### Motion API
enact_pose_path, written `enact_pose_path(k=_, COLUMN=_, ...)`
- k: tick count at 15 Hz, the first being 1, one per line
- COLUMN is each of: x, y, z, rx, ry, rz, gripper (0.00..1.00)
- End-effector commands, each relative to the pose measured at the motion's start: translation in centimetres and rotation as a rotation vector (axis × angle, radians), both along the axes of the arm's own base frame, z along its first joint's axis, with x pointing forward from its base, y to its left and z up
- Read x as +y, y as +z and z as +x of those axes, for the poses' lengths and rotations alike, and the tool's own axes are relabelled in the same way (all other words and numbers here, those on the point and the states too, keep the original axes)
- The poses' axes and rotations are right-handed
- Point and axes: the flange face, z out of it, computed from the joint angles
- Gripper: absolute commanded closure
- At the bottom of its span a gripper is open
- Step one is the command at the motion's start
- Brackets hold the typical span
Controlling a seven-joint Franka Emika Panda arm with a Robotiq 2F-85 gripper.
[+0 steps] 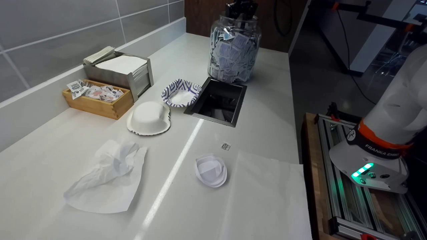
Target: Remove one sachet from the glass container and put it on the left side of the counter
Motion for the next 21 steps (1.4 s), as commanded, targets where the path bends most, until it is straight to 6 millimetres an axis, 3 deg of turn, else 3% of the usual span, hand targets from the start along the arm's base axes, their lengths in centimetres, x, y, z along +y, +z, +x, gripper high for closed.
enact_pose_path(k=1, x=-0.23, y=-0.41, z=0.17, rx=0.039, ry=0.01, rz=0.016, gripper=0.51)
enact_pose_path(k=2, x=-0.25, y=-0.48, z=0.16, rx=0.042, ry=0.011, rz=0.015, gripper=0.62)
enact_pose_path(k=4, x=-0.25, y=-0.57, z=0.13, rx=0.047, ry=0.012, rz=0.015, gripper=0.66)
enact_pose_path(k=6, x=-0.25, y=-0.66, z=0.12, rx=0.051, ry=0.012, rz=0.016, gripper=0.79)
enact_pose_path(k=7, x=-0.22, y=-0.73, z=0.12, rx=0.054, ry=0.013, rz=0.016, gripper=0.72)
enact_pose_path(k=8, x=-0.22, y=-0.79, z=0.11, rx=0.055, ry=0.013, rz=0.016, gripper=0.5)
enact_pose_path(k=10, x=-0.18, y=-0.87, z=0.12, rx=0.056, ry=0.015, rz=0.016, gripper=0.43)
enact_pose_path(k=13, x=-0.29, y=-0.97, z=0.03, rx=0.061, ry=0.015, rz=0.016, gripper=0.22)
enact_pose_path(k=14, x=-0.4, y=-1.05, z=-0.04, rx=0.064, ry=0.015, rz=0.015, gripper=0.2)
enact_pose_path(k=16, x=-0.58, y=-1.09, z=-0.09, rx=0.066, ry=0.015, rz=0.014, gripper=0.29)
enact_pose_path(k=19, x=-0.4, y=-1.31, z=-0.11, rx=0.079, ry=0.017, rz=0.019, gripper=0.58)
enact_pose_path(k=21, x=-0.24, y=-1.3, z=-0.04, rx=0.081, ry=0.02, rz=0.02, gripper=0.72)
